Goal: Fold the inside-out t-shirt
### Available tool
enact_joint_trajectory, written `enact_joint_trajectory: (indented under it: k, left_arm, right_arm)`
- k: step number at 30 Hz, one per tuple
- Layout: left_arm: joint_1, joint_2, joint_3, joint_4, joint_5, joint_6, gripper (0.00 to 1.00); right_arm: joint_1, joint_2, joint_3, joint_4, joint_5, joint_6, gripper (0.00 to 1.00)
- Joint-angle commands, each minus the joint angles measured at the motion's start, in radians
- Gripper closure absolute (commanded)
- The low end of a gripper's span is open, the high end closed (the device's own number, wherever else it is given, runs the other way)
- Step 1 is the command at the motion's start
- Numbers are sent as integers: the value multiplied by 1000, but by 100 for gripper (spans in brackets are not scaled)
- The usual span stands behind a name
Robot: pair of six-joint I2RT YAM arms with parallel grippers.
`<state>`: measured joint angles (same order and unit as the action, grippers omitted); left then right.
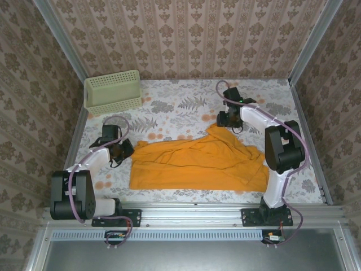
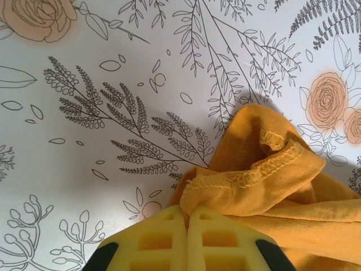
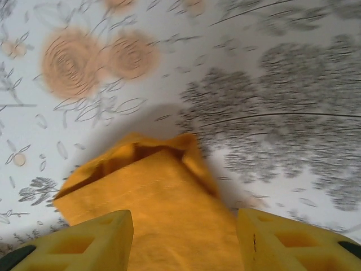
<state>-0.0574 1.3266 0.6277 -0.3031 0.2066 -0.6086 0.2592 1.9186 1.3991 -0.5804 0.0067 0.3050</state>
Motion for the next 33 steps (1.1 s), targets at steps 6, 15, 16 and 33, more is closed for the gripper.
enact_joint_trajectory:
  k: [6,15,16,33]
  left_arm:
    - [1,2,4,-1,-1,16,98]
    - [3,-1,3,-8,-13,18,98]
    - [4,-3,0,-11,-16,20,98]
    - [37,-49,8,-39,-24,23,98]
  right_arm:
    - [12,135,61,-40,152,-23,50]
    - [-9,106,66,-40,186,-12,93]
    - [-17,99,67,-37,184,-11,96]
    - [-178,-44,171,-89,321,-33,100]
